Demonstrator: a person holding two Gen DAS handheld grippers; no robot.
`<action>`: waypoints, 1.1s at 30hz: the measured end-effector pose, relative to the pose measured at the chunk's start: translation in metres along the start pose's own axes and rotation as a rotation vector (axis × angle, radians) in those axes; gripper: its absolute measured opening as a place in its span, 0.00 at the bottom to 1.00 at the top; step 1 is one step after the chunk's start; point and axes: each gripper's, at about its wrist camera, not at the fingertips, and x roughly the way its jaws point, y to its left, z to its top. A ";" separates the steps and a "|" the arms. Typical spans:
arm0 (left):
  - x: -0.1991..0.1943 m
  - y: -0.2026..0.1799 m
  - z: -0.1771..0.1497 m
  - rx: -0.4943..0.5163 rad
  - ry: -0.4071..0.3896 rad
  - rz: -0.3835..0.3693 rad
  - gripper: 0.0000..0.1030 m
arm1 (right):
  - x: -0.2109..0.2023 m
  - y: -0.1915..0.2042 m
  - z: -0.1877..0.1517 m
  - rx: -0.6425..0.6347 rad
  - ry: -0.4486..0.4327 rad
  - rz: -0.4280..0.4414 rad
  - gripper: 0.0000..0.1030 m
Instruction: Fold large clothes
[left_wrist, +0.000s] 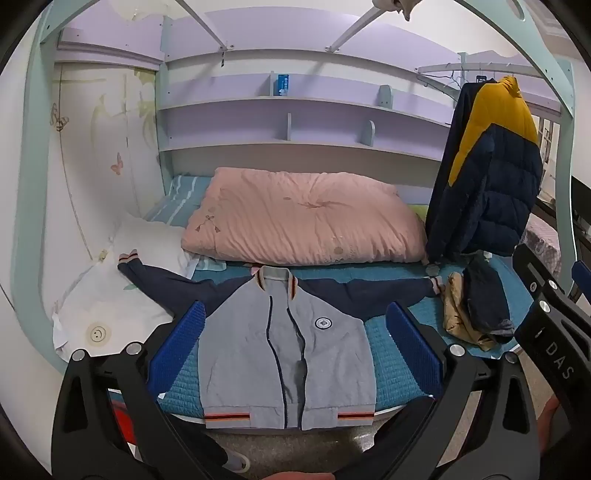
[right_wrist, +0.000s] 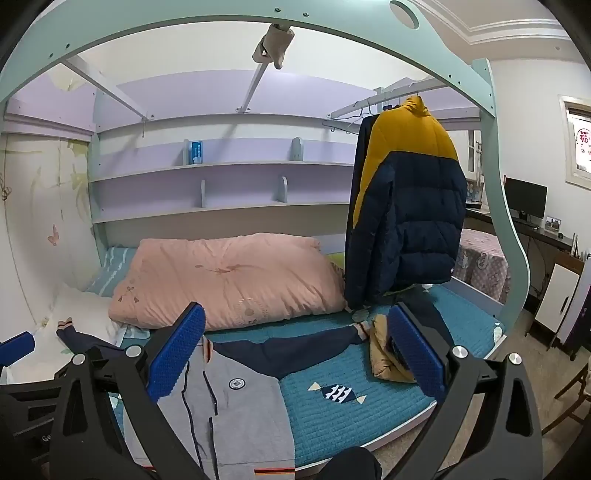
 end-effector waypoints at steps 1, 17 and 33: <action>0.000 0.000 0.000 0.003 -0.001 0.001 0.95 | 0.000 0.000 0.000 -0.001 -0.006 0.000 0.93; -0.005 -0.004 -0.002 0.022 -0.008 -0.014 0.95 | -0.004 0.003 -0.002 -0.024 -0.019 -0.005 0.93; -0.005 -0.004 0.001 0.014 -0.010 0.007 0.95 | -0.003 -0.001 -0.003 -0.018 -0.006 -0.002 0.93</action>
